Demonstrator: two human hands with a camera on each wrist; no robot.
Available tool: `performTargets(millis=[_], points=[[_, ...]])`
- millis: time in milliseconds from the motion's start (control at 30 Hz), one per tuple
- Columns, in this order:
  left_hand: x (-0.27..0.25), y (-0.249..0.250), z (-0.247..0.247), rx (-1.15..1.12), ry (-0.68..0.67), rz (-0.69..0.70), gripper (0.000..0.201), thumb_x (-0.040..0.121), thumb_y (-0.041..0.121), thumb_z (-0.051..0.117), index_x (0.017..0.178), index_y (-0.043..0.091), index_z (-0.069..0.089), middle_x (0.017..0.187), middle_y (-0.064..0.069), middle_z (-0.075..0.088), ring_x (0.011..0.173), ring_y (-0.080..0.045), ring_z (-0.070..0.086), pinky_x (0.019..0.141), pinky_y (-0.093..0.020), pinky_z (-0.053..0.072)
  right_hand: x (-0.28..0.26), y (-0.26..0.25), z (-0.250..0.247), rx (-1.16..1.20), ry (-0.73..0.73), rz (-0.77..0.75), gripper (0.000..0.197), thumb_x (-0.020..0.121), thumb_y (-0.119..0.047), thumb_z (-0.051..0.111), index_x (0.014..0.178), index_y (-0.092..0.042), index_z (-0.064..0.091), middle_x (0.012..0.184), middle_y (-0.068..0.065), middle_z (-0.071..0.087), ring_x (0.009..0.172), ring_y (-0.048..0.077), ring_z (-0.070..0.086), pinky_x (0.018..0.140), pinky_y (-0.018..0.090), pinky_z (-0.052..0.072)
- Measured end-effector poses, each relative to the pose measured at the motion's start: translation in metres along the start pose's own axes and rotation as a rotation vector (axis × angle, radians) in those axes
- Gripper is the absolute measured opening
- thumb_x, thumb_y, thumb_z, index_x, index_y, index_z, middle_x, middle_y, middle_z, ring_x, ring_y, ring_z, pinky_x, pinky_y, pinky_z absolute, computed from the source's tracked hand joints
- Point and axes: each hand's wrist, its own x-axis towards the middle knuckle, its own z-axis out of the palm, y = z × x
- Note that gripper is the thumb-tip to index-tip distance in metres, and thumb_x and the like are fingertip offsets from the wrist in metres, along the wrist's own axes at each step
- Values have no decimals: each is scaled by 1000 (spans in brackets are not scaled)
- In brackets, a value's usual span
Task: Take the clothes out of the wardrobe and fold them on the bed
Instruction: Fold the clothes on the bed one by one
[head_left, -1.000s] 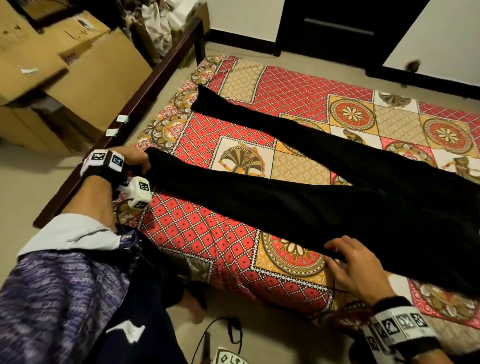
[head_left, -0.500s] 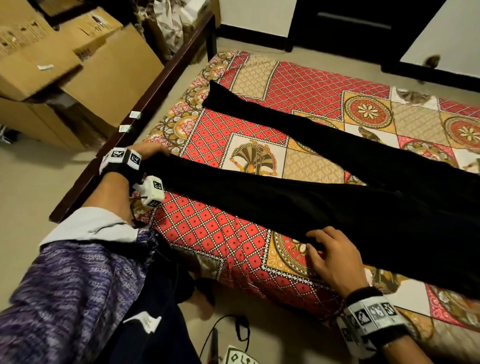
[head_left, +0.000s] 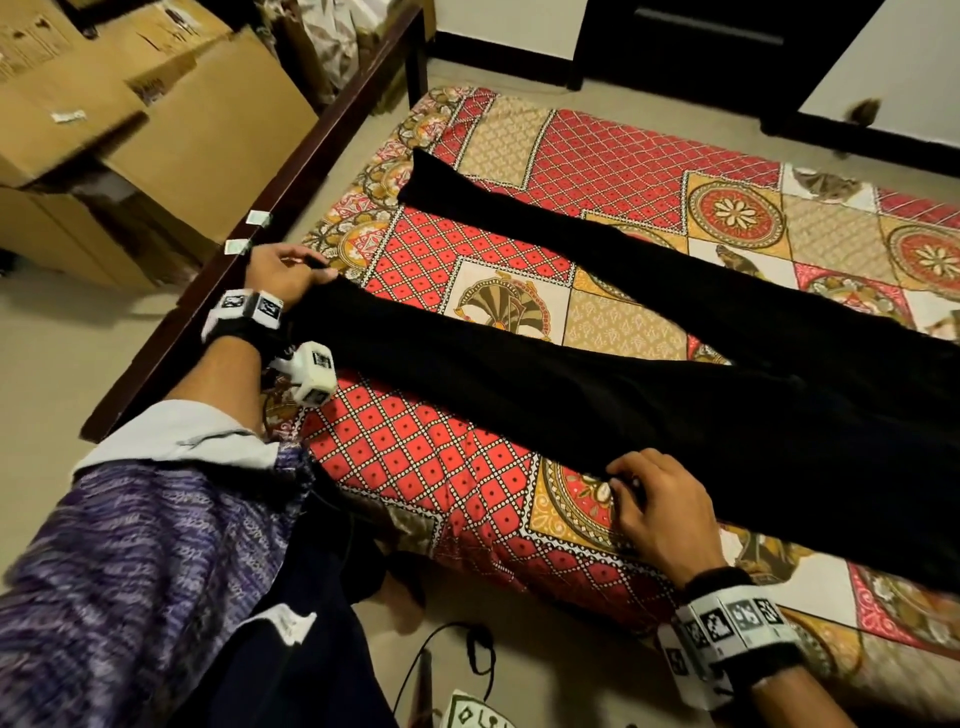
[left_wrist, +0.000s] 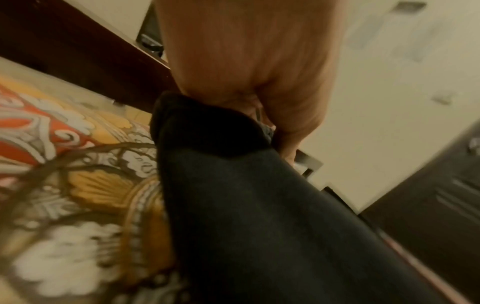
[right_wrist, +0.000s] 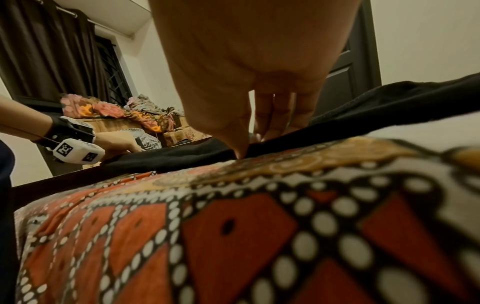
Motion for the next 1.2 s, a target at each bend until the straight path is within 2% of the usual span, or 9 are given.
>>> performTargets(millis=[100, 267, 367, 567, 700, 800, 1000, 1133, 1200], points=[[2, -15, 6, 208, -55, 118, 35, 78, 30, 87, 108, 19, 74, 120, 1, 66, 111, -19, 59, 95, -27, 42, 1, -2, 0, -17, -23, -12, 16, 87, -23, 74, 101, -27, 68, 96, -13, 62, 91, 10, 59, 77, 29, 48], [6, -10, 1, 166, -172, 164, 30, 85, 3, 69, 105, 23, 77, 121, -3, 70, 109, -19, 59, 91, -27, 41, 1, -9, 3, -37, -6, -35, 24, 89, -41, 73, 110, -28, 69, 93, -11, 58, 90, 12, 57, 75, 30, 48], [3, -14, 2, 332, -284, 229, 28, 83, -3, 73, 108, 9, 78, 112, -9, 71, 102, -19, 59, 88, -26, 39, 3, -14, 9, -37, 18, -26, 18, 92, -40, 70, 106, -28, 72, 91, -11, 56, 89, 11, 56, 73, 30, 47], [9, -19, 8, 559, -191, 359, 7, 84, 22, 80, 91, 20, 79, 105, -4, 72, 103, -25, 62, 91, -36, 50, 6, -24, 10, -56, 15, 73, 13, 93, -42, 68, 92, -30, 72, 87, -13, 59, 87, 12, 57, 68, 30, 41], [12, -21, 9, 621, -141, 471, 3, 88, 15, 70, 86, 15, 72, 107, -11, 64, 108, -34, 58, 95, -45, 49, 9, -27, 7, -80, -15, 120, 16, 92, -44, 67, 85, -30, 70, 84, -12, 62, 83, 12, 60, 68, 31, 46], [16, -23, 2, 502, 74, 364, 8, 93, 15, 65, 97, 9, 70, 118, -17, 61, 114, -37, 55, 98, -45, 44, 12, -29, 3, -115, -50, 133, 21, 91, -47, 65, 83, -29, 71, 84, -11, 65, 80, 13, 62, 66, 30, 46], [10, -23, -2, 384, -32, 22, 59, 79, 66, 70, 90, 9, 69, 91, -15, 67, 87, -35, 64, 77, -40, 52, 37, -62, 6, -94, -1, 82, 25, 93, -46, 64, 83, -25, 70, 82, -7, 64, 74, 17, 63, 62, 31, 45], [7, -12, 2, 352, -60, -19, 42, 69, 38, 67, 90, 2, 71, 88, -8, 71, 86, -35, 69, 64, -36, 52, 67, -106, 24, 53, -6, -52, 15, 95, -38, 63, 102, -29, 72, 91, -8, 66, 83, 15, 64, 71, 33, 53], [9, -9, 3, 300, -54, -53, 32, 71, 28, 74, 94, 6, 74, 97, -7, 74, 90, -28, 69, 70, -32, 53, 81, -127, 39, 63, -52, -72, 22, 96, -39, 61, 113, -29, 70, 99, -6, 67, 93, 18, 65, 78, 35, 54]])
